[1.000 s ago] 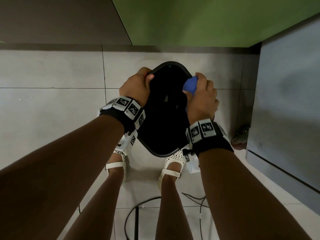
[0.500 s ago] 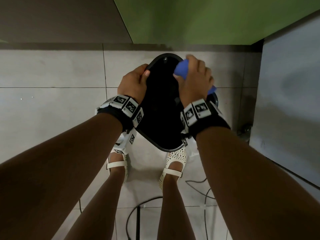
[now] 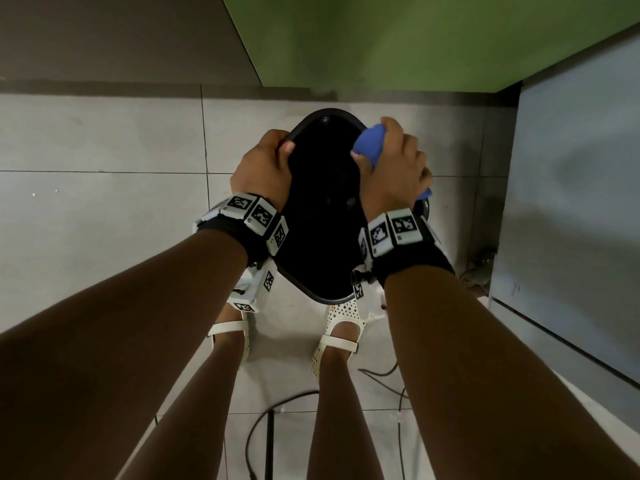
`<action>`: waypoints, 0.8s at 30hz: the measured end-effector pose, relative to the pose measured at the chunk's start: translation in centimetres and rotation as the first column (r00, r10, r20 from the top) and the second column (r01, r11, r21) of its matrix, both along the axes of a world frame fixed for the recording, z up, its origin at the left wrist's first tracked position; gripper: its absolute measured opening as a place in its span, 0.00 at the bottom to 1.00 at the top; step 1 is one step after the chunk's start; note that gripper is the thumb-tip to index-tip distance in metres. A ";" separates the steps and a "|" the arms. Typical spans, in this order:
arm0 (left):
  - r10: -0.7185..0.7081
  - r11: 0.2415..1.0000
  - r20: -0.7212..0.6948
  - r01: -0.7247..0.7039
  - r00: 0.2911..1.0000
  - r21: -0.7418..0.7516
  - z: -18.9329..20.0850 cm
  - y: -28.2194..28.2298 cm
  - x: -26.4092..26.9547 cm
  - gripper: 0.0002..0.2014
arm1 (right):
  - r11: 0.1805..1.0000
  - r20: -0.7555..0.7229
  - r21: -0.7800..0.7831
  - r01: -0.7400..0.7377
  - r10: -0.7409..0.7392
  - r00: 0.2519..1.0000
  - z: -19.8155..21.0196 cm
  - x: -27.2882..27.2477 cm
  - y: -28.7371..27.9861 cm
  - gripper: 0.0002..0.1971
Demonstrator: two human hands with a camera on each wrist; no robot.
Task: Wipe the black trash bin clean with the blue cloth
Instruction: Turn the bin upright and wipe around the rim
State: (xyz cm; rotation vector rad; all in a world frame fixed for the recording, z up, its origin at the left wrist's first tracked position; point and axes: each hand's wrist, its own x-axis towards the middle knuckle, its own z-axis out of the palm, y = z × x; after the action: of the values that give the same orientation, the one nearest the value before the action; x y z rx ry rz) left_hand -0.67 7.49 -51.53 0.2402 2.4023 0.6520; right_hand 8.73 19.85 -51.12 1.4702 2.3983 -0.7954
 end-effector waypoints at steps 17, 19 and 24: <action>0.029 0.994 -0.007 -0.028 1.000 0.108 -0.2 -2.0 -0.6 0.22 | 0.999 -0.084 -0.004 0.032 -0.032 0.996 -0.1 0.7 2.0 0.27; -0.072 0.996 -0.066 0.075 0.995 0.051 0.3 -2.0 -1.2 0.26 | 0.991 -0.106 -0.024 -0.132 0.129 0.986 0.1 -0.7 2.6 0.27; -0.427 0.901 -0.078 0.418 0.901 -0.114 0.2 0.2 -3.0 0.23 | 0.861 -0.095 -0.003 -0.509 0.506 0.857 0.3 -4.5 1.8 0.28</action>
State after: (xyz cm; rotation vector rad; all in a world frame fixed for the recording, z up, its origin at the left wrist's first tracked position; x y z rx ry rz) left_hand -3.64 7.66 -51.31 0.7477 2.3552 0.3286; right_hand 4.22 21.61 -50.84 0.7287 2.6451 -0.7664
